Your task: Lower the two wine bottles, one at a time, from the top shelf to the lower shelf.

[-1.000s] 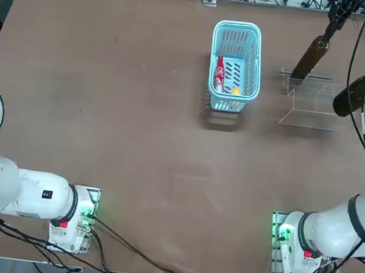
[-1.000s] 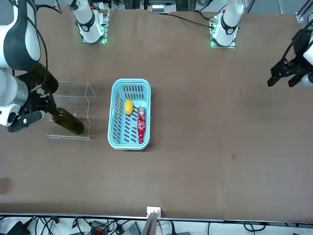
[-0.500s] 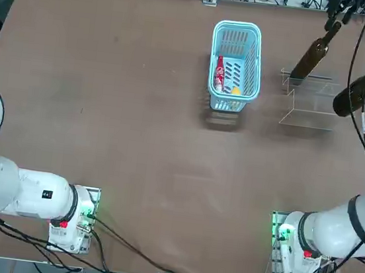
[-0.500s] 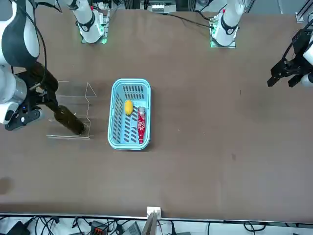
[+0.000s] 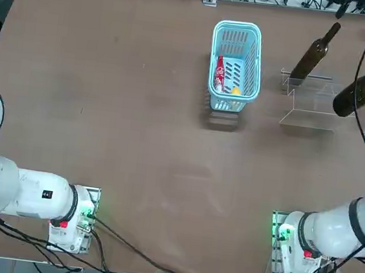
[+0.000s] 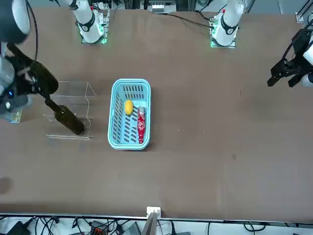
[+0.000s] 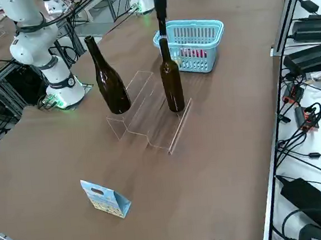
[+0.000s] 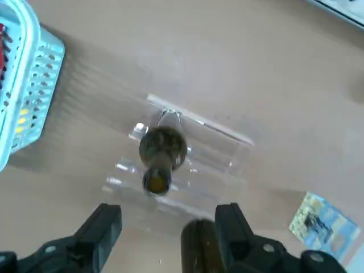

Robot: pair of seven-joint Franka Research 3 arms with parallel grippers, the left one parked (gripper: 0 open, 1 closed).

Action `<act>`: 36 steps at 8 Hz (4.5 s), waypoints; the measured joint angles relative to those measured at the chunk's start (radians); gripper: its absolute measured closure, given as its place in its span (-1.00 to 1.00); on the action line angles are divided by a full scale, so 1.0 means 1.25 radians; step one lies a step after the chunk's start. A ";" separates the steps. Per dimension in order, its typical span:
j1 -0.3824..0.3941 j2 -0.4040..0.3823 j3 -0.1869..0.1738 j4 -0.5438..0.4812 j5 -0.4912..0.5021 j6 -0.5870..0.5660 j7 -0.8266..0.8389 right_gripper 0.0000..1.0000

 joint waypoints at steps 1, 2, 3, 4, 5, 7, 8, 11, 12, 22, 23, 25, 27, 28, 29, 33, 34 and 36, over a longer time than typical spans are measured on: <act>-0.002 -0.034 -0.002 0.000 -0.007 -0.036 0.000 -1.00; -0.004 -0.066 -0.011 -0.003 -0.017 -0.070 0.000 -1.00; -0.006 -0.101 -0.028 -0.020 -0.025 -0.089 0.000 -1.00; -0.008 -0.143 -0.049 -0.058 -0.035 -0.089 -0.003 -1.00; -0.009 -0.186 -0.074 -0.102 -0.044 -0.084 -0.013 -1.00; -0.009 -0.245 -0.124 -0.163 -0.046 -0.077 -0.039 -1.00; -0.009 -0.273 -0.136 -0.204 -0.046 -0.073 -0.041 -1.00; -0.010 -0.360 -0.139 -0.354 -0.060 -0.010 -0.008 -1.00; -0.010 -0.376 -0.139 -0.377 -0.066 -0.006 0.009 -0.98; -0.020 -0.392 -0.160 -0.412 -0.079 0.007 0.026 -0.83; -0.021 -0.393 -0.163 -0.416 -0.079 0.011 0.026 -0.75; -0.021 -0.394 -0.164 -0.421 -0.079 0.015 0.026 -0.52; -0.021 -0.396 -0.164 -0.422 -0.079 0.017 0.026 -0.35; -0.021 -0.396 -0.164 -0.422 -0.079 0.019 0.026 -0.30; -0.021 -0.396 -0.164 -0.423 -0.079 0.020 0.026 -0.23; -0.020 -0.396 -0.164 -0.424 -0.079 0.022 0.026 0.19; -0.020 -0.398 -0.164 -0.425 -0.079 0.022 0.026 0.22; -0.020 -0.398 -0.164 -0.425 -0.079 0.023 0.026 0.22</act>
